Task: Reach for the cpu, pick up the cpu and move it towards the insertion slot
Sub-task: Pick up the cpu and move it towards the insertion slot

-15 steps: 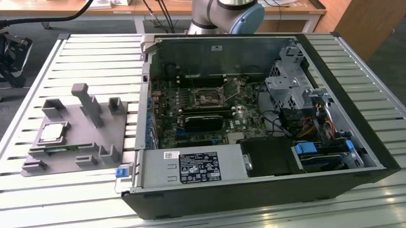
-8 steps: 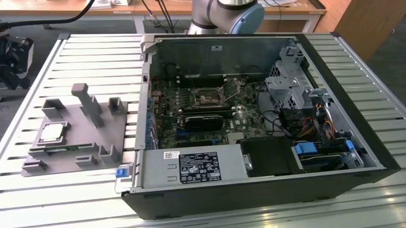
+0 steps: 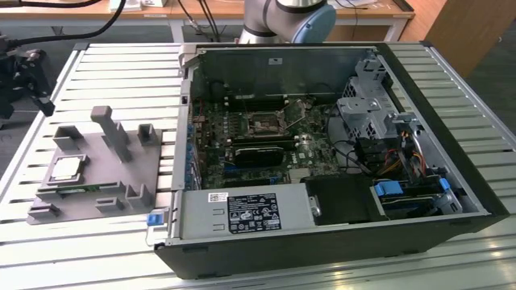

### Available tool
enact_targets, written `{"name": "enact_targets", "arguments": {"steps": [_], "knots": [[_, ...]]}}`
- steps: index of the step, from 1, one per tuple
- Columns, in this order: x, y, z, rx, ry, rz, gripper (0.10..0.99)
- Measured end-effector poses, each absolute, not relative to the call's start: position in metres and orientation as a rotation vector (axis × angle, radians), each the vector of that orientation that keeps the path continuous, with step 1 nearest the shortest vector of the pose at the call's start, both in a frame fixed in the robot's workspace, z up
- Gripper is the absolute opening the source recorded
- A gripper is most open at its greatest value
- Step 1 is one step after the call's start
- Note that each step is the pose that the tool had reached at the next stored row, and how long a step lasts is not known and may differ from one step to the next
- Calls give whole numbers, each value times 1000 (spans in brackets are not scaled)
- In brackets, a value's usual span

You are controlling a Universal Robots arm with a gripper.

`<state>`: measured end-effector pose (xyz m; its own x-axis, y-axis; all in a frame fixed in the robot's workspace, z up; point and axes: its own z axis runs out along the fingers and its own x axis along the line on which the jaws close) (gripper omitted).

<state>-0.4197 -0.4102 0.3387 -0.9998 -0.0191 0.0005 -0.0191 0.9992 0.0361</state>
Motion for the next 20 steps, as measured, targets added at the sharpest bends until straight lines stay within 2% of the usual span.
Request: {"name": "enact_targets", "arguments": {"steps": [2,3,4,5,6,20], "knots": [[-420,-411,333,31,-3140,-57,761],[-420,-411,331,31,-3140,-57,761],[-420,-411,330,31,-3140,-57,816],[-421,-411,328,31,-3140,-56,816],[-422,-412,326,31,-3140,-57,882],[-426,-411,300,23,-3140,-56,882]]}}
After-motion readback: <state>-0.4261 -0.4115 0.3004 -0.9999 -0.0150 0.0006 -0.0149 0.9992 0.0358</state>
